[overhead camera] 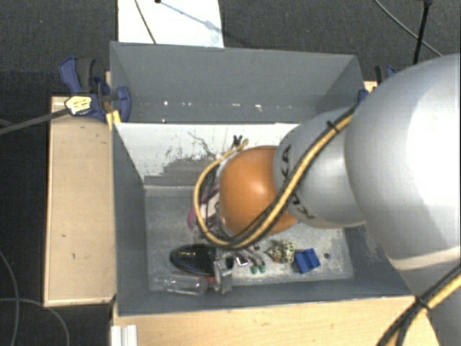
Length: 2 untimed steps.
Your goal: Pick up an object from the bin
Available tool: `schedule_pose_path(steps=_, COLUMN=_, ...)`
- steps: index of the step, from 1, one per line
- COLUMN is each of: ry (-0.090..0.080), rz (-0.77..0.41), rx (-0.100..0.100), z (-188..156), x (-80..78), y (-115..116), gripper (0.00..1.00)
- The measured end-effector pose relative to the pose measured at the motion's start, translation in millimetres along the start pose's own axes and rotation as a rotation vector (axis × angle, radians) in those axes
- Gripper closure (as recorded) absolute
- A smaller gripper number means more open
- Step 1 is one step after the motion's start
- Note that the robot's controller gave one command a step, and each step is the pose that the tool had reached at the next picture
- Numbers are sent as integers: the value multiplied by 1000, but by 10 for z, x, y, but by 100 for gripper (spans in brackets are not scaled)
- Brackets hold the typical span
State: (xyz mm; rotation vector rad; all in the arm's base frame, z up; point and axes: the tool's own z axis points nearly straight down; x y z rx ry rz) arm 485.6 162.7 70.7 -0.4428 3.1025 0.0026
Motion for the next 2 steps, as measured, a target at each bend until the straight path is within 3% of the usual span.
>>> schedule_pose_path(steps=1, ry=1, rz=4, rx=0, z=-1, x=2, y=-6, gripper=100)
schedule_pose_path(steps=2, ry=3, rz=8, rx=0, z=-405, x=-11, y=-5, gripper=100)
